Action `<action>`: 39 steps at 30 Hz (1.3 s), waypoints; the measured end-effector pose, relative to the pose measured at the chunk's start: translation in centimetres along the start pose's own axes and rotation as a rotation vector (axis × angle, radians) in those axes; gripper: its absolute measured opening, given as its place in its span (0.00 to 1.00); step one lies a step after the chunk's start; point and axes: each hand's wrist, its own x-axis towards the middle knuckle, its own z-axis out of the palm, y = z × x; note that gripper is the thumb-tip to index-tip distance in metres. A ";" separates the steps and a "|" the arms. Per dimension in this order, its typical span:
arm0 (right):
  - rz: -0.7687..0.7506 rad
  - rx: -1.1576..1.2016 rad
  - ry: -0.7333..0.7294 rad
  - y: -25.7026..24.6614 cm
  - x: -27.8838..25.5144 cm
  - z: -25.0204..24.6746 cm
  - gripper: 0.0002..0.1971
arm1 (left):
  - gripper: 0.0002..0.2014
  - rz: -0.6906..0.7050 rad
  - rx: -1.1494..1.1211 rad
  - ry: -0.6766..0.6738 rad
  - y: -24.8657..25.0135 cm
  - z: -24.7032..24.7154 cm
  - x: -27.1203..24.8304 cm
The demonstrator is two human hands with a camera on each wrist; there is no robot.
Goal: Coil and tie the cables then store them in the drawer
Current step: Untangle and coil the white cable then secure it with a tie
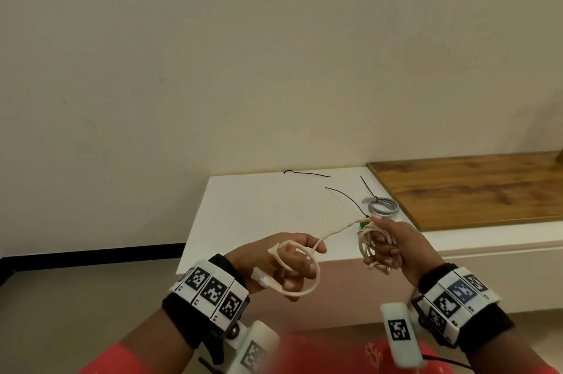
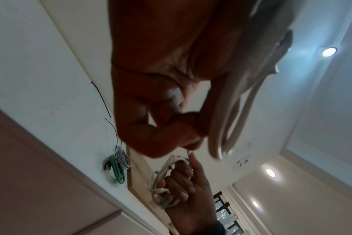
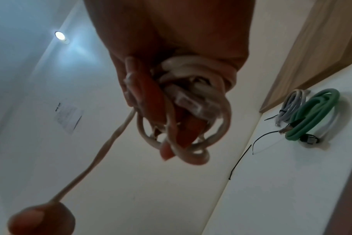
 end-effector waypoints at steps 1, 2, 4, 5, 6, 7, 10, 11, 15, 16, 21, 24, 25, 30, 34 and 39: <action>0.005 0.003 0.020 -0.1 0.0 0.1 0.20 | 0.16 -0.014 0.035 0.006 -0.1 0.1 0.0; 0.014 0.009 0.039 -0.1 0.1 0.2 0.20 | 0.17 -0.039 0.082 0.007 -0.3 0.0 0.0; 0.040 0.028 0.083 -0.1 0.3 0.2 0.20 | 0.15 -0.105 0.217 0.023 -0.6 -0.1 0.0; 0.056 0.043 0.102 0.0 0.4 0.1 0.21 | 0.12 -0.142 0.309 0.062 -0.8 -0.2 0.0; 0.070 0.063 0.116 0.0 0.4 0.1 0.21 | 0.09 -0.180 0.443 0.128 -1.0 -0.5 0.1; 0.081 0.086 0.122 0.1 0.4 0.0 0.22 | 0.07 -0.217 0.618 0.213 -1.2 -0.9 0.2; 0.101 0.153 0.105 0.4 0.5 -0.4 0.21 | 0.12 -0.245 0.871 0.387 -1.7 -2.5 0.5; 0.112 0.185 0.086 0.5 0.5 -0.5 0.20 | 0.13 -0.232 0.827 0.427 -1.8 -2.9 0.5; 0.166 0.419 -0.044 0.3 0.5 -0.5 0.27 | 0.16 -0.219 0.914 0.711 -2.7 -3.8 0.8; 0.180 0.467 -0.059 0.2 0.5 -0.3 0.28 | 0.16 -0.212 0.983 0.802 -2.9 -4.0 0.9; 0.231 0.669 -0.077 0.6 0.6 0.5 0.27 | 0.14 0.108 0.333 0.950 -2.8 -3.7 0.9; 0.221 0.745 -0.063 0.9 0.5 0.5 0.27 | 0.13 0.284 -0.456 0.842 -1.2 -3.2 0.8; 0.218 0.768 -0.049 1.2 0.4 0.4 0.27 | 0.13 0.334 -0.605 0.792 -0.5 -3.3 0.6; 0.228 0.858 0.004 2.2 -0.3 -0.3 0.27 | 0.16 0.383 -0.284 0.629 0.4 -3.7 -0.2; 0.115 1.009 0.022 0.7 -0.8 -1.5 0.25 | 0.14 0.311 0.646 0.638 -2.2 -4.5 0.3; -0.049 1.113 -0.125 0.5 -0.9 -1.5 0.23 | 0.29 0.189 1.374 0.657 -4.8 -3.9 1.5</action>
